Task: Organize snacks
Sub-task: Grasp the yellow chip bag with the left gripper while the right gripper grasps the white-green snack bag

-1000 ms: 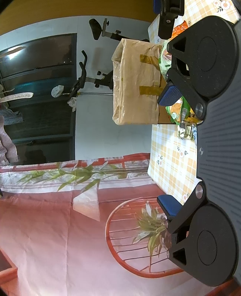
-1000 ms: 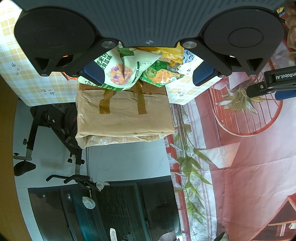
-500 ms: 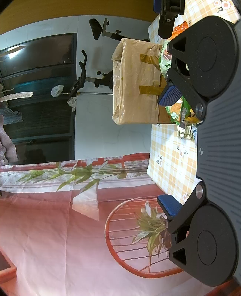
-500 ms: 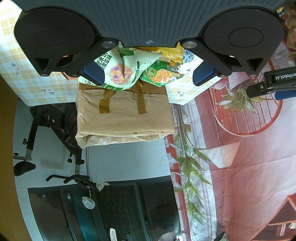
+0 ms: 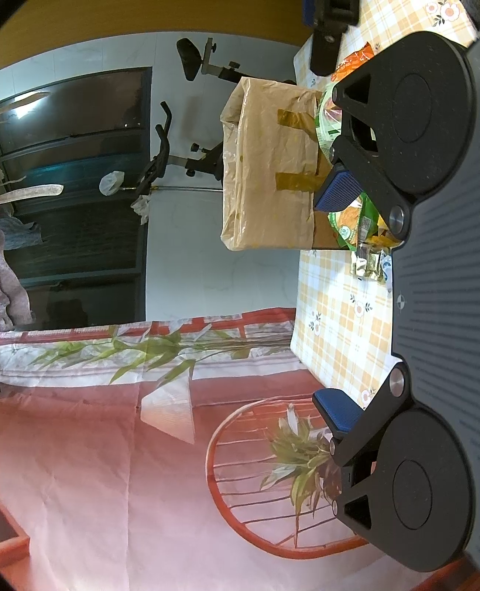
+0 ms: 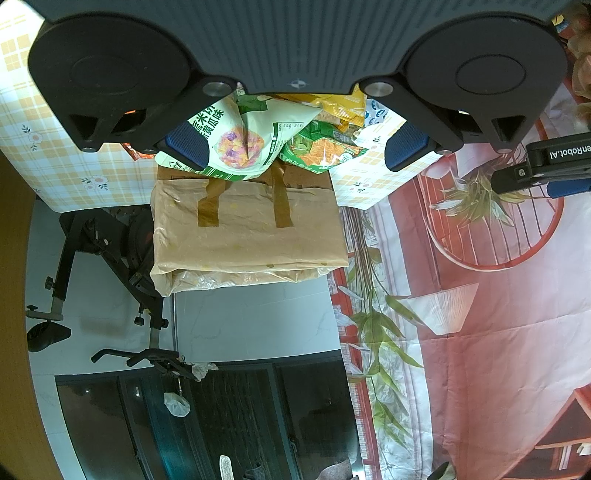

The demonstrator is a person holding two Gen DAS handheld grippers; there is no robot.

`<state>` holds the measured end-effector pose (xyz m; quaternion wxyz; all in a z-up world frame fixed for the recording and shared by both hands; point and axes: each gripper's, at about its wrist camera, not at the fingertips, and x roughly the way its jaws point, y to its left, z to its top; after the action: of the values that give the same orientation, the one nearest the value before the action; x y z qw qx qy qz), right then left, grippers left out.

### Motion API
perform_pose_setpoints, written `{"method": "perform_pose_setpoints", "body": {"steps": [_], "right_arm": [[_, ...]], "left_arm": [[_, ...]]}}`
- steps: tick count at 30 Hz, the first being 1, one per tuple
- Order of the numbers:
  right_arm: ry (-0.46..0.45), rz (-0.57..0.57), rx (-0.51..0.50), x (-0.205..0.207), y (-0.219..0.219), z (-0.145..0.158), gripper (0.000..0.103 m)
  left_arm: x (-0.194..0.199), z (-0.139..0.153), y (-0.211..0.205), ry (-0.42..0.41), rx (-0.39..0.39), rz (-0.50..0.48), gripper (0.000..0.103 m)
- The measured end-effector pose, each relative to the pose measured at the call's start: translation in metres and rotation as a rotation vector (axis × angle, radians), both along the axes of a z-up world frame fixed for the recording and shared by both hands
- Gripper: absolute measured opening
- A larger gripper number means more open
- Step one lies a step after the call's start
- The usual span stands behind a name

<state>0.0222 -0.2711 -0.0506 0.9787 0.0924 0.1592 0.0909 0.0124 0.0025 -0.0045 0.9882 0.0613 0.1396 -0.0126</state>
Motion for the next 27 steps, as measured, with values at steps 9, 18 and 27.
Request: {"method": "perform_pose_setpoints", "body": {"steps": [9,18,27], "right_arm": [[-0.012,-0.011,0.015,0.029,-0.014,0.004,0.103],[0.038,-0.036,-0.033,0.062,-0.022,-0.018,0.103],[0.072,-0.023,-0.069,0.086,-0.015,-0.032,0.103]], "left_arm": [[0.045,-0.034,-0.011,0.126,-0.069,-0.098,0.103],[0.068,-0.092,-0.037,0.244,-0.107,-0.226,0.102],[0.093,-0.129,-0.033,0.385,-0.211,-0.276,0.102]]}}
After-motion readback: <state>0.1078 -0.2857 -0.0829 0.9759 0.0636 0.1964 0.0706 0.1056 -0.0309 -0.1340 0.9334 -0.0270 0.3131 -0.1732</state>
